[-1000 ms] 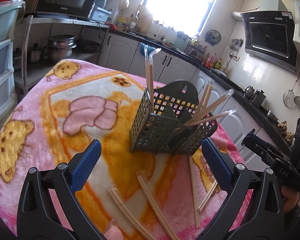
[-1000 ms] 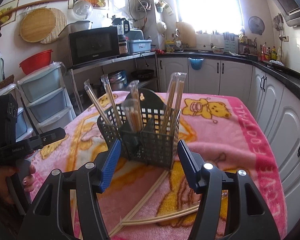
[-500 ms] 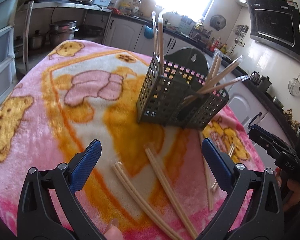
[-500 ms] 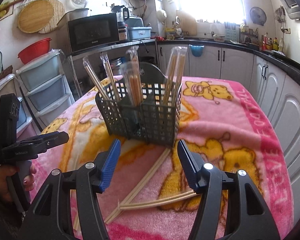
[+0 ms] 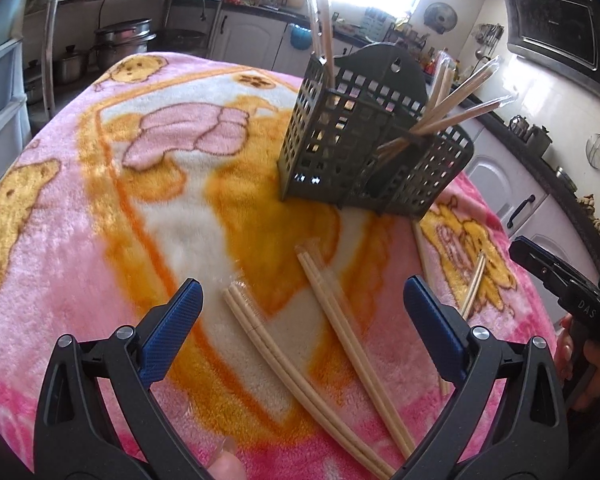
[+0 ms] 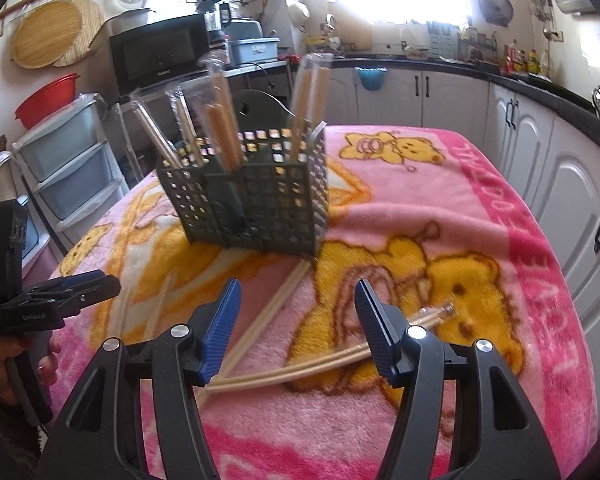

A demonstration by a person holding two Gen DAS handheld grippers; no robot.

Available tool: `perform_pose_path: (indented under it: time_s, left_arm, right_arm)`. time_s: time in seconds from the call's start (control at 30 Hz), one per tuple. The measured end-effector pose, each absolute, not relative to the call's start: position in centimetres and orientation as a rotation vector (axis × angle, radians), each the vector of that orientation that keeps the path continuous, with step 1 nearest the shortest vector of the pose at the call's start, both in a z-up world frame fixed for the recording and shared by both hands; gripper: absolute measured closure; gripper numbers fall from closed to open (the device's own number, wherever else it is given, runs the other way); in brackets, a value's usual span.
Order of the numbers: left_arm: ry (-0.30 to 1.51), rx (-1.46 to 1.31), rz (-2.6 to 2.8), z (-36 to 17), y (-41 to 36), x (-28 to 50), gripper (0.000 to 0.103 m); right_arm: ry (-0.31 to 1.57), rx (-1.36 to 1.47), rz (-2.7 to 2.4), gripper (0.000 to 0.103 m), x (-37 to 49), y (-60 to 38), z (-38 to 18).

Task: Organize utensils
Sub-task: 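Reach the open right gripper down around another wrapped chopstick pair, then close the right gripper on the wrapped chopstick pair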

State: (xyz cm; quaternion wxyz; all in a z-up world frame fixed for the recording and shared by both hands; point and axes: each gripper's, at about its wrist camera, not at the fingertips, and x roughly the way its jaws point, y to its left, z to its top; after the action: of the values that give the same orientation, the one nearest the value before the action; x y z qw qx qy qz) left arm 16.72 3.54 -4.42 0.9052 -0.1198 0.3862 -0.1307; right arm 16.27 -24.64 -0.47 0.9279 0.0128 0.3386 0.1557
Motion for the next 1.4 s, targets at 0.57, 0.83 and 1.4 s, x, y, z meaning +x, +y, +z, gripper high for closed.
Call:
perform_pose_path:
  time_s: [0.57, 0.83, 1.4]
  left_arm:
    - [0.893, -0.282, -0.297, -7.1, 3.2, 18.4, 0.048]
    - [0.905, -0.270, -0.267, -7.3, 3.5, 19.8, 0.064]
    - [0.903, -0.308, -0.230, -7.5, 4.7, 21.5, 0.083]
  right_arm:
    - [0.793, 0.115, 0.157, 0.046, 18.1, -30.0, -3.8]
    - [0.860, 0.210, 0.105, 0.046, 20.8, -32.5, -5.3]
    - [0.943, 0.256, 0.051, 0.083, 24.6, -33.7, -7.0]
